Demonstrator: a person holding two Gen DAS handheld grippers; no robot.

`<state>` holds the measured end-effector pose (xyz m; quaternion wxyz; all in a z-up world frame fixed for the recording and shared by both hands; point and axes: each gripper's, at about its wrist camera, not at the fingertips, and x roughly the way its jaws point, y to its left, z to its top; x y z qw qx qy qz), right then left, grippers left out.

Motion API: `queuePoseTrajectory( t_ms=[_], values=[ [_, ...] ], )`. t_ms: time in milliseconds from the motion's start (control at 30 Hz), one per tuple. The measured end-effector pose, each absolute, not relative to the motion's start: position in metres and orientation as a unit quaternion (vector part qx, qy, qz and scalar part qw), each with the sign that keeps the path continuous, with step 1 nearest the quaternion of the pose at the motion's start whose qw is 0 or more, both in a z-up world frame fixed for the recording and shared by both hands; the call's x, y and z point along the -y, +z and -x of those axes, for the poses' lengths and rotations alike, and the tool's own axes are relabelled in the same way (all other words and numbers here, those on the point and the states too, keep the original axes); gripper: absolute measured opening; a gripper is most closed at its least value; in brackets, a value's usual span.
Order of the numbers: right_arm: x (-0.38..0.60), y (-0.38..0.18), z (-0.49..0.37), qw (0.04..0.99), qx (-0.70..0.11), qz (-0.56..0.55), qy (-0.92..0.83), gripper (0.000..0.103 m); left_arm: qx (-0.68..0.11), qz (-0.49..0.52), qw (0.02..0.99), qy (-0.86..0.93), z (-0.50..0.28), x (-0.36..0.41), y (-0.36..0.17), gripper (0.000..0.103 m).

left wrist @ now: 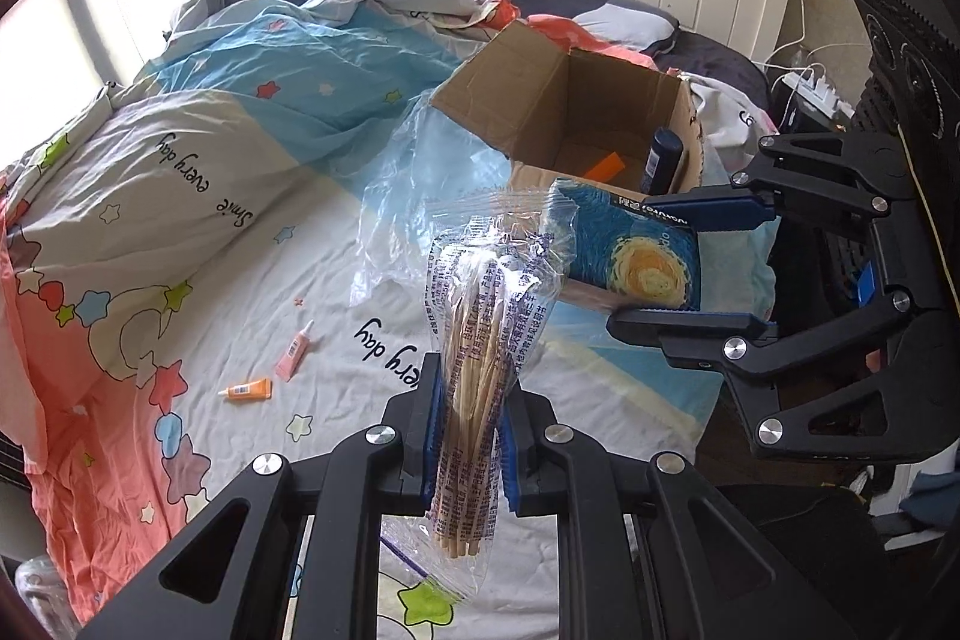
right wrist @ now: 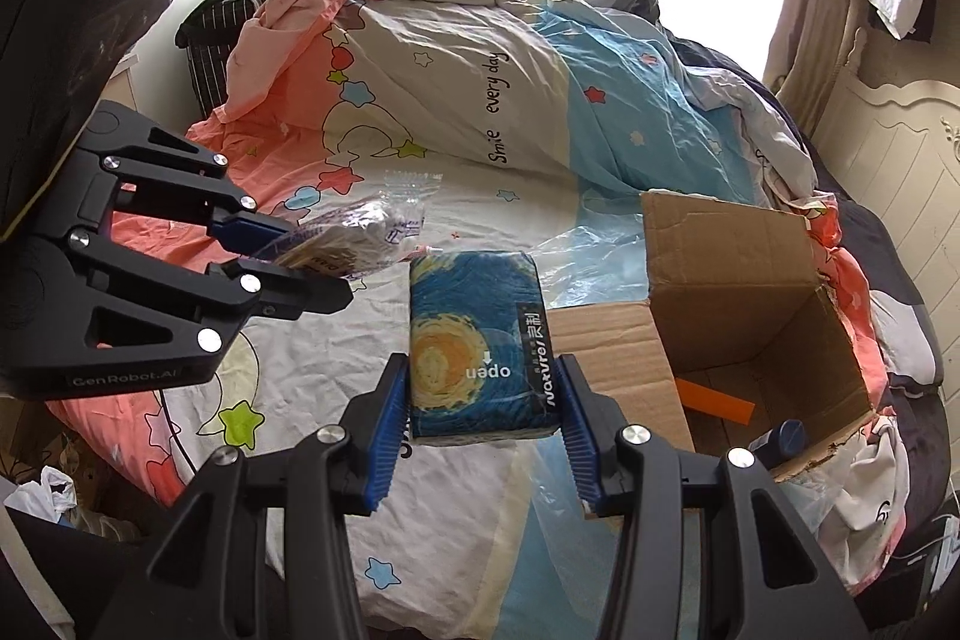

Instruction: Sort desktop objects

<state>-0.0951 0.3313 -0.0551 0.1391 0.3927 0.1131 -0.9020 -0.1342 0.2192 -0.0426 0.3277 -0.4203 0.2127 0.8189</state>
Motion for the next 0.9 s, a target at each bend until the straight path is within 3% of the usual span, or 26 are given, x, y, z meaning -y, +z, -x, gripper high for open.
queuePoseTrajectory(
  t_ms=[900],
  values=[
    [-0.429, -0.047, 0.092, 0.081, -0.078, -0.387, -0.915, 0.044, -0.220, 0.430, 0.362, 0.798, 0.140, -0.325, -0.043, 0.016]
  ],
)
